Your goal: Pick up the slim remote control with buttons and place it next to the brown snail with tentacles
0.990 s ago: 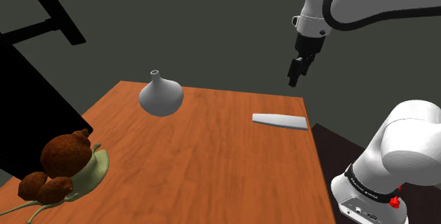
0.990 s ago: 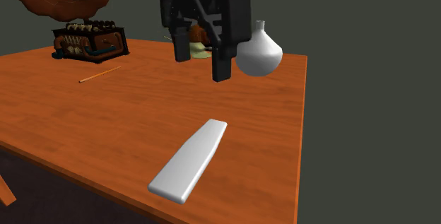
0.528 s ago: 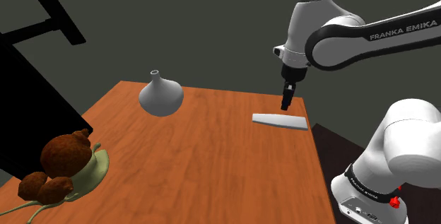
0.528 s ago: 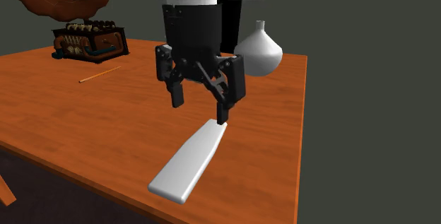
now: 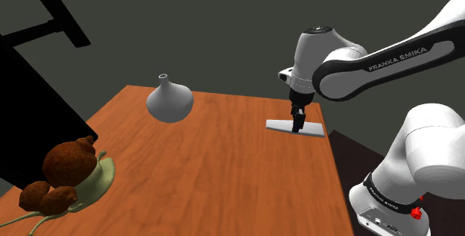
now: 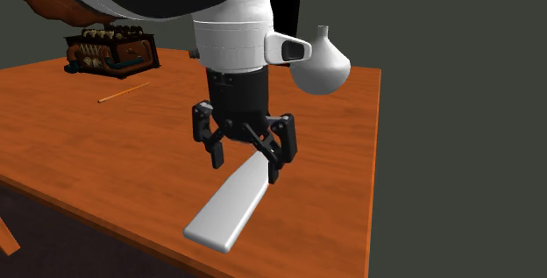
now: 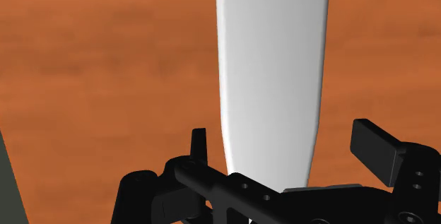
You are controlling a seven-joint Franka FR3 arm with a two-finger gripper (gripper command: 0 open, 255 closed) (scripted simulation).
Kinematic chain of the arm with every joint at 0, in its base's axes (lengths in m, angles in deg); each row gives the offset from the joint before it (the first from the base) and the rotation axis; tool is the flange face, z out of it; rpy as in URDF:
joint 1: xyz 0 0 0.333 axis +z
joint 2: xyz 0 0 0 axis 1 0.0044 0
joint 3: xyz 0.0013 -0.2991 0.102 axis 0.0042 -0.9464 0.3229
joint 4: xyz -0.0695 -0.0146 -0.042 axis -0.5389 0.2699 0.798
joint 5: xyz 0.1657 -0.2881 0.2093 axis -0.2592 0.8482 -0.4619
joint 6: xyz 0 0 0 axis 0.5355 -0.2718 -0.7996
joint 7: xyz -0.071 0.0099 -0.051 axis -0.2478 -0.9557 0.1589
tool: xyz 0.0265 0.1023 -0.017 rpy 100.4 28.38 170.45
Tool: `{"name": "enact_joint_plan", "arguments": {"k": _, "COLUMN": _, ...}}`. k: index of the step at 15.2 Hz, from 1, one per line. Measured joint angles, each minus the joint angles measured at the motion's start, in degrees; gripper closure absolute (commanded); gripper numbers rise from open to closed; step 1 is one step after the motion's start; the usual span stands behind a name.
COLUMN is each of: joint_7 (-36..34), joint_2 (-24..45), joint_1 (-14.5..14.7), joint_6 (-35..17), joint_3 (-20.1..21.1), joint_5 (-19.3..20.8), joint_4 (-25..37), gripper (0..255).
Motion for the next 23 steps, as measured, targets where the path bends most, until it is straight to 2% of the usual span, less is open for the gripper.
{"name": "enact_joint_plan", "arguments": {"k": 4, "joint_7": 0.02, "joint_2": 2.70, "joint_1": 0.02, "joint_6": -4.34, "joint_3": -0.31, "joint_5": 0.24, "joint_4": -1.65, "gripper": 0}}
{"name": "enact_joint_plan", "arguments": {"k": 10, "joint_7": 0.11, "joint_2": 3.18, "joint_1": -0.05, "joint_6": -5.15, "joint_3": -0.44, "joint_5": 0.33, "joint_4": -1.93, "gripper": 0}}
{"name": "enact_joint_plan", "arguments": {"k": 11, "joint_7": 0.11, "joint_2": 3.19, "joint_1": -0.05, "joint_6": -5.16, "joint_3": -0.44, "joint_5": 0.33, "joint_4": -1.93, "gripper": 255}}
{"name": "enact_joint_plan", "arguments": {"k": 21, "joint_7": 0.11, "joint_2": 3.21, "joint_1": -0.05, "joint_6": -5.17, "joint_3": -0.44, "joint_5": 0.32, "joint_4": -1.92, "gripper": 255}}
{"name": "enact_joint_plan", "arguments": {"k": 23, "joint_7": 0.07, "joint_2": 2.10, "joint_1": -0.04, "joint_6": -3.72, "joint_3": -0.30, "joint_5": 0.25, "joint_4": -1.57, "gripper": 255}}
